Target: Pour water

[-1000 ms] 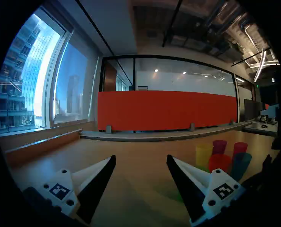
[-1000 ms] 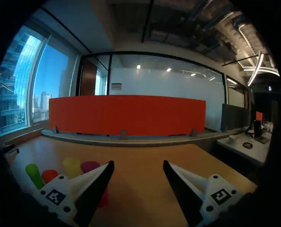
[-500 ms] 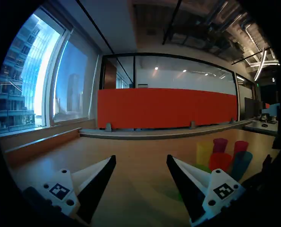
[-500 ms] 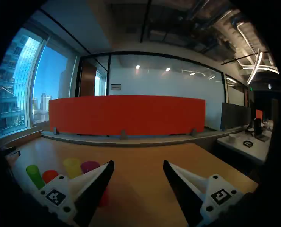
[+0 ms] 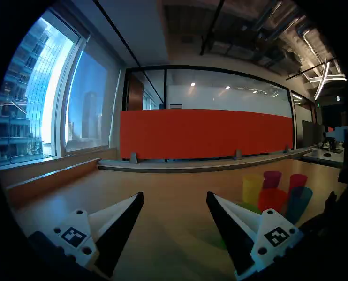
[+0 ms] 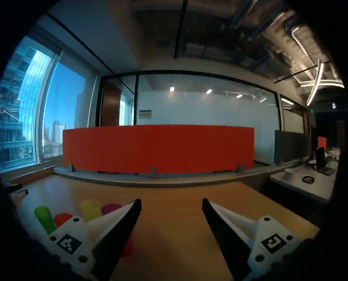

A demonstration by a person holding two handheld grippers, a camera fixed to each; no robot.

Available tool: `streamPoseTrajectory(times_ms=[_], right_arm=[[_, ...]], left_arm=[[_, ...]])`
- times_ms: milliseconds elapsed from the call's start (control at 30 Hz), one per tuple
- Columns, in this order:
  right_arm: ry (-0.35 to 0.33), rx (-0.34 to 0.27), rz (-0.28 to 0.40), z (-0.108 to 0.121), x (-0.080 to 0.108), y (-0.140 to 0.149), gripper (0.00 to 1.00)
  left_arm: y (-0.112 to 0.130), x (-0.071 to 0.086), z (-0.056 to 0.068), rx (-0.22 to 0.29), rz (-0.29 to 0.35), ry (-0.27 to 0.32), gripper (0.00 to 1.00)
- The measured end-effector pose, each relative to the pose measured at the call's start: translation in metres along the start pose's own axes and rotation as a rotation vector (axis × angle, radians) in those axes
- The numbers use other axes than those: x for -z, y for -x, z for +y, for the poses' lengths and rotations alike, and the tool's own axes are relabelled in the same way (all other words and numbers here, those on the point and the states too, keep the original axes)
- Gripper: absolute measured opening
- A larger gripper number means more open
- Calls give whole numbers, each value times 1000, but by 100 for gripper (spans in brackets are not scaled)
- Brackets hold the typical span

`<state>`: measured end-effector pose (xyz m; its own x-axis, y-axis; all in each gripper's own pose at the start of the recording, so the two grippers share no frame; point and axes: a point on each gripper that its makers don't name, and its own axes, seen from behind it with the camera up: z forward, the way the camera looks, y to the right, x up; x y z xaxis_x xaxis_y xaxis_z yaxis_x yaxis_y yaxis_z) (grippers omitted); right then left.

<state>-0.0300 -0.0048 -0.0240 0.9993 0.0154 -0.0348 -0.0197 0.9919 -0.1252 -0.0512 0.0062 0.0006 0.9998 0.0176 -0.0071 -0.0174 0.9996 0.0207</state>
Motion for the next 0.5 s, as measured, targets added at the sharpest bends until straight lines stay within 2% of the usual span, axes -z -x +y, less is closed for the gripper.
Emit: streamPoseTrajectory(times_ms=[267, 500], right_arm=[[-35, 29, 43, -3, 3, -2, 100], [-44, 35, 70, -10, -3, 1, 100]], left_arm=[[0, 1, -1, 0, 0, 0, 100], [0, 0, -1, 1, 0, 0, 100]])
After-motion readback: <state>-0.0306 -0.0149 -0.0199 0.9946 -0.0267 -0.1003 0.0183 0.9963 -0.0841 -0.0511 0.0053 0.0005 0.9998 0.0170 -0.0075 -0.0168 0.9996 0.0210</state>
